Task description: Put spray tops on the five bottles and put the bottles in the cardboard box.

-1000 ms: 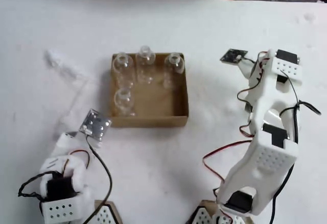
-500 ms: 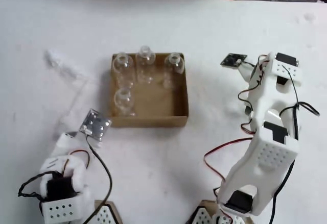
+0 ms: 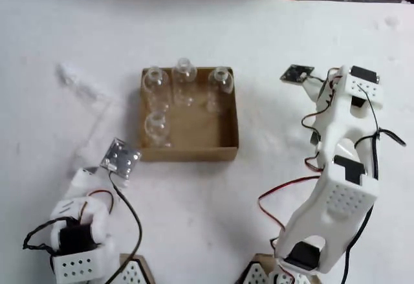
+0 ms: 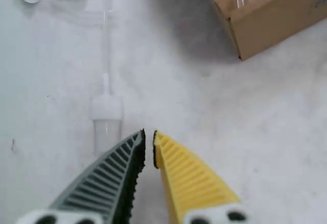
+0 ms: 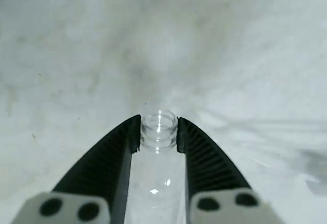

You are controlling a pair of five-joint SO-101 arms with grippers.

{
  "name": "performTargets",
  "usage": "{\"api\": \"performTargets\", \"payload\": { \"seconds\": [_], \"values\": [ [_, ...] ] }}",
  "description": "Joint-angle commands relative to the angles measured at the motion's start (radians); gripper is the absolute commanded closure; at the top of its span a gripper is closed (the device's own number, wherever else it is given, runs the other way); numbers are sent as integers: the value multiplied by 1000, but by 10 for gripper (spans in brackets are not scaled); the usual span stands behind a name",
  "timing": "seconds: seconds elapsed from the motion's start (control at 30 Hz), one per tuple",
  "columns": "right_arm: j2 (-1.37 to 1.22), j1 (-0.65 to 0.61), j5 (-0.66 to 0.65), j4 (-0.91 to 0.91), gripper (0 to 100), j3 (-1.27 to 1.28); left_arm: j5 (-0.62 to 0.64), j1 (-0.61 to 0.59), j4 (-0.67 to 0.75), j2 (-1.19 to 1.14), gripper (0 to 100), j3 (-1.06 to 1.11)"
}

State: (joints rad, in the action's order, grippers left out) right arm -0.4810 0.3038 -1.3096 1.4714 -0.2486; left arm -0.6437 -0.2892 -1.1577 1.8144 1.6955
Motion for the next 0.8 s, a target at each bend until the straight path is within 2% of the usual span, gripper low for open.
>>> {"api": "performTargets", "payload": {
  "seconds": [0.0,0.3,0.53,0.77],
  "values": [
    [110,7,40,1,983,-14,-11,-10,-6,5,962,-3],
    [298,-38,219,2,983,-9,-11,-10,-6,5,962,-3],
    [479,-130,397,97,983,-9,-9,-10,-6,5,962,-3],
    [756,-231,689,82,983,-8,-9,-10,-6,5,962,-3]
  ]
}}
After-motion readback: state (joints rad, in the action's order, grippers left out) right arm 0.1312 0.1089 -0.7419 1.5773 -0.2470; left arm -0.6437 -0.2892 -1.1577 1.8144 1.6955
